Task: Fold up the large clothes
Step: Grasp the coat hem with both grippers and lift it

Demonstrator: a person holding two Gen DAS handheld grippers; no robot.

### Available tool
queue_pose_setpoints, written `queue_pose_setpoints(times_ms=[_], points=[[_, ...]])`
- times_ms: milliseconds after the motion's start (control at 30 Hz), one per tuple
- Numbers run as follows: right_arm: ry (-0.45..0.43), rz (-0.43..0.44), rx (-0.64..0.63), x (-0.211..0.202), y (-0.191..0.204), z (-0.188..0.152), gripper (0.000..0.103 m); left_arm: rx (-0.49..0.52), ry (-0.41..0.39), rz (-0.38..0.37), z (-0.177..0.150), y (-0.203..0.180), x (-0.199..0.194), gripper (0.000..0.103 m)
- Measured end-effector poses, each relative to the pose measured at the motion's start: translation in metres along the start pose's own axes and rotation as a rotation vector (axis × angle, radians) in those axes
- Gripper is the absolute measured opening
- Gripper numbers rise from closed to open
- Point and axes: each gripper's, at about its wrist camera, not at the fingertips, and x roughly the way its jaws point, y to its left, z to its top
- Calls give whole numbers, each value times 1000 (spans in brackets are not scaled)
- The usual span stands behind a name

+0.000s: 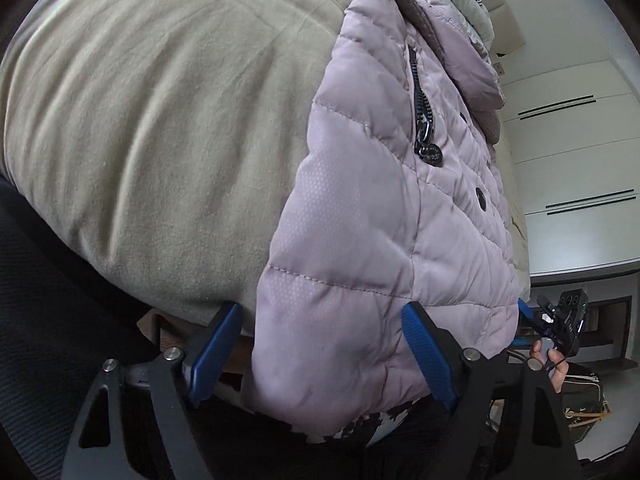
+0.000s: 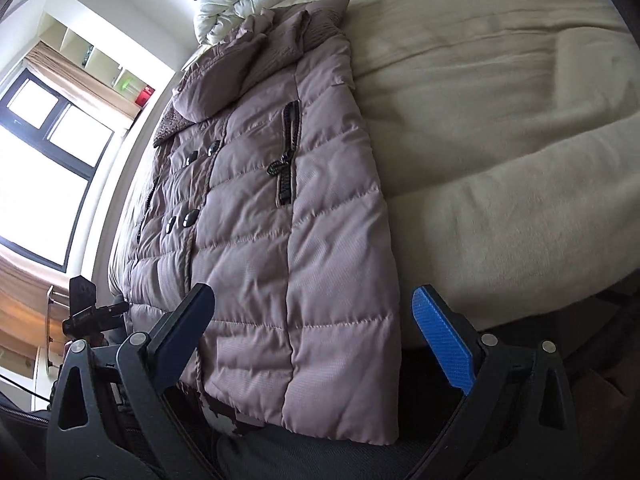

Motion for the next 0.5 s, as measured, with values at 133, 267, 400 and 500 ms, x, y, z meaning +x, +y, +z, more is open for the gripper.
queue_pose_setpoints(times_ms=[133, 267, 400, 500], points=[[48, -22, 47, 7, -14, -4, 101, 13, 18, -43, -1, -2, -1, 62], [99, -13, 106, 11, -26, -6, 101, 36, 30, -47, -1, -6, -4, 54], [137, 18, 126, 13, -29, -6, 101, 42, 37, -54, -1, -8, -5, 52], [183, 53, 152, 18, -32, -4, 97, 61, 46, -47, -2, -12, -6, 52]])
